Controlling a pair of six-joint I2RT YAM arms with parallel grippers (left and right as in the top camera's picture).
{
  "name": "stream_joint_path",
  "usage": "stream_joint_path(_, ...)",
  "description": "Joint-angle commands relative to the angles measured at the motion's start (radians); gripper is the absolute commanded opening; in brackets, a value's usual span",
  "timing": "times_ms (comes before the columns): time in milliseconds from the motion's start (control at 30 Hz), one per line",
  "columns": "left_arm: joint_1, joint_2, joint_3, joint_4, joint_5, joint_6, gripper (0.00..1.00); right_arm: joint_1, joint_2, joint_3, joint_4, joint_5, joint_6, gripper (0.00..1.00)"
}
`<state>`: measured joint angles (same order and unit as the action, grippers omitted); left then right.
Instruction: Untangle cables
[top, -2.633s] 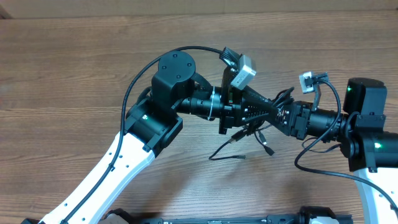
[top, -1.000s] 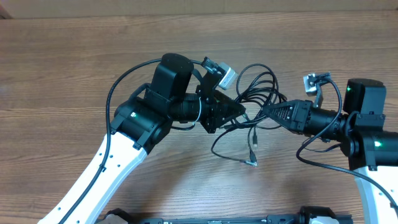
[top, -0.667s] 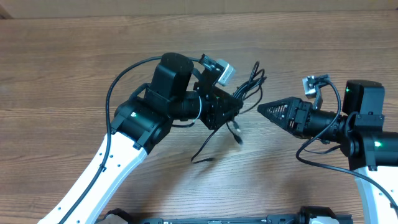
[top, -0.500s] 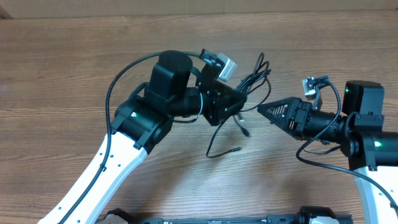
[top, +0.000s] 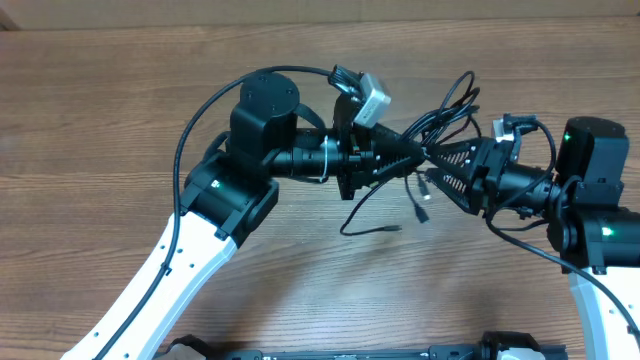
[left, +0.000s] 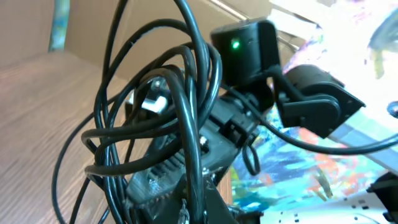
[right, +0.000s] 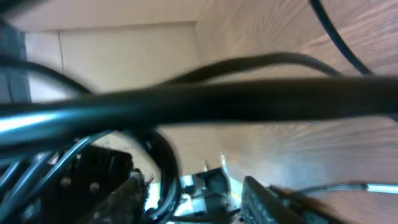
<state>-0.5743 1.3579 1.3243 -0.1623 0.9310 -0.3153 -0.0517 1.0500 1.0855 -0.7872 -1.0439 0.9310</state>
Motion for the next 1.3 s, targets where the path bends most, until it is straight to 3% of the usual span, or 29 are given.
stream_joint_path(0,-0.016,-0.005,0.007,0.064,0.039,-0.037,0.04,-0.001,-0.012,0.002,0.017,-0.013,0.065,0.39)
stream_joint_path(100,-0.035,-0.005,0.007,0.079,0.031,-0.041,0.04,-0.001,-0.012,0.002,0.037,-0.013,0.077,0.3)
stream_joint_path(700,-0.088,-0.005,0.007,0.114,-0.051,-0.06,0.04,0.0,-0.012,0.002,0.092,-0.054,0.094,0.3)
stream_joint_path(900,-0.139,-0.004,0.007,0.114,-0.126,-0.074,0.04,0.0,-0.012,0.002,0.106,-0.058,0.094,0.04)
stream_joint_path(933,-0.146,-0.004,0.007,0.113,-0.149,-0.074,0.04,0.0,-0.012,0.002,0.106,-0.058,0.093,0.04)
stream_joint_path(1267,0.003,-0.004,0.007,-0.056,-0.157,-0.035,0.04,-0.006,-0.012,0.002,0.103,-0.049,0.026,0.04)
